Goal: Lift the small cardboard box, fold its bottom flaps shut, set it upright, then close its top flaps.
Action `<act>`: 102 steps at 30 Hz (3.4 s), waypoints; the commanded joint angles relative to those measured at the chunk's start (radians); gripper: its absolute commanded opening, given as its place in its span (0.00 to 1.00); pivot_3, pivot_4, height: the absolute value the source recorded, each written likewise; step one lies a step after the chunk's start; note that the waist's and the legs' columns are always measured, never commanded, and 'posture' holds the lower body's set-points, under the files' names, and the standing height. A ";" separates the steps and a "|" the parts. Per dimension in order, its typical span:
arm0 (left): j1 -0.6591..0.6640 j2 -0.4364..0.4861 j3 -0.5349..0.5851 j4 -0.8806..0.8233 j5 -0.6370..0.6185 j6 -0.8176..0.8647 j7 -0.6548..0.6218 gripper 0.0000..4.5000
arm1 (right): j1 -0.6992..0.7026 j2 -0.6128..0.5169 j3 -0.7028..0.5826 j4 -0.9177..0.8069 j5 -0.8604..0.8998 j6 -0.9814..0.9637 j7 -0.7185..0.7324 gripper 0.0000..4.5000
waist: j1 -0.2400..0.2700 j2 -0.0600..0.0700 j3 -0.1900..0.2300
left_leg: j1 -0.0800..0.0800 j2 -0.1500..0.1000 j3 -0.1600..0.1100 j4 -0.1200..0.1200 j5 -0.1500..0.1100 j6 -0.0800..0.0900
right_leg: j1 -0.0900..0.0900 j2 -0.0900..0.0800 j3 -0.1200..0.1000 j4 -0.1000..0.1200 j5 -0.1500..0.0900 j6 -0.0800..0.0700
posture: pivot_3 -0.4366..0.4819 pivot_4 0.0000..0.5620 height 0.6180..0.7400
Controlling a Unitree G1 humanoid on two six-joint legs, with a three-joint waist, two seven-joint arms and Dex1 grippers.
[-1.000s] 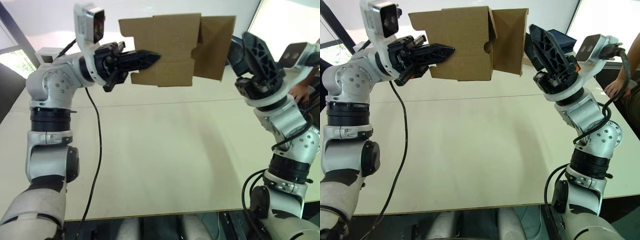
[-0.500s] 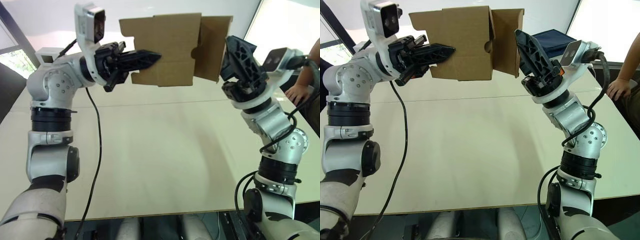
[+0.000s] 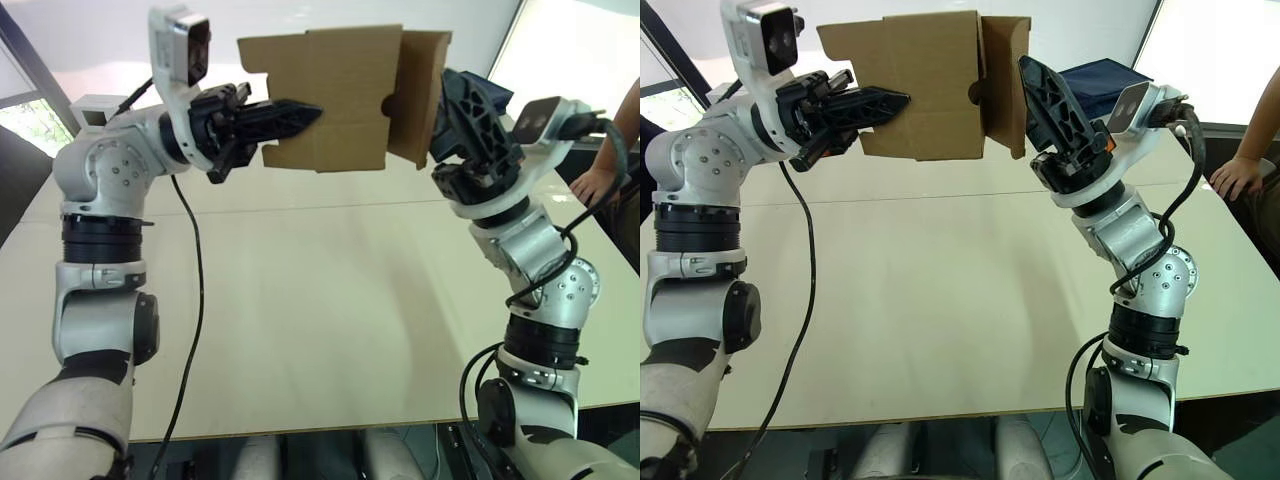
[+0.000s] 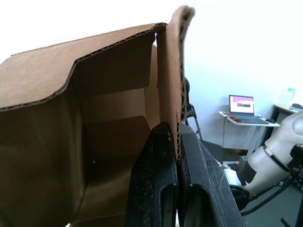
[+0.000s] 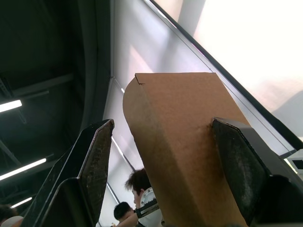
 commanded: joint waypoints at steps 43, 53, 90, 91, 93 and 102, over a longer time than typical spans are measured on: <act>-0.022 0.001 0.020 -0.012 0.015 -0.040 0.004 0.00 | -0.060 0.099 0.095 -0.140 -0.170 -0.145 -0.140 0.46 | -0.004 0.000 0.000 | 0.000 0.000 0.000 0.000 0.000 0.000 | 0.000 0.000 0.000 0.000 0.000 0.000 | 0.48 0.27 1.00; -0.031 -0.005 0.028 0.010 0.019 -0.047 0.015 0.00 | 0.011 0.154 0.162 -0.193 -0.137 -0.128 -0.163 0.46 | -0.019 0.000 0.000 | 0.000 0.000 0.000 -0.001 0.000 0.000 | 0.000 0.000 0.000 0.000 0.000 0.000 | 0.48 0.27 1.00; -0.009 0.033 0.022 -0.032 0.002 0.049 -0.014 0.00 | 0.066 -0.057 0.062 -0.108 -0.164 -0.082 -0.056 0.00 | -0.023 0.000 0.000 | 0.000 0.000 0.000 -0.001 -0.001 0.001 | -0.001 0.000 0.000 0.000 0.000 0.000 | 0.48 0.27 1.00; -0.010 0.031 0.020 -0.032 0.002 0.048 -0.012 0.00 | 0.061 -0.047 0.069 -0.109 -0.172 -0.085 -0.058 0.00 | -0.023 0.000 0.000 | 0.000 0.000 0.000 -0.001 0.000 0.001 | -0.001 0.000 0.000 0.000 0.000 0.000 | 0.48 0.27 1.00; -0.010 0.025 0.016 -0.032 0.003 0.047 -0.008 0.00 | 0.053 -0.028 0.085 -0.115 -0.184 -0.089 -0.060 0.00 | -0.022 0.000 0.000 | 0.000 0.000 0.000 -0.001 0.000 0.000 | -0.001 0.000 0.000 0.000 0.000 0.000 | 0.48 0.27 1.00; 0.006 0.002 -0.010 -0.034 0.022 0.034 -0.003 0.00 | 0.061 0.006 0.141 -0.157 -0.202 -0.073 -0.061 0.00 | -0.022 0.000 0.000 | 0.000 0.000 0.000 -0.001 0.000 0.000 | -0.001 0.000 0.000 0.000 0.000 0.000 | 0.48 0.27 1.00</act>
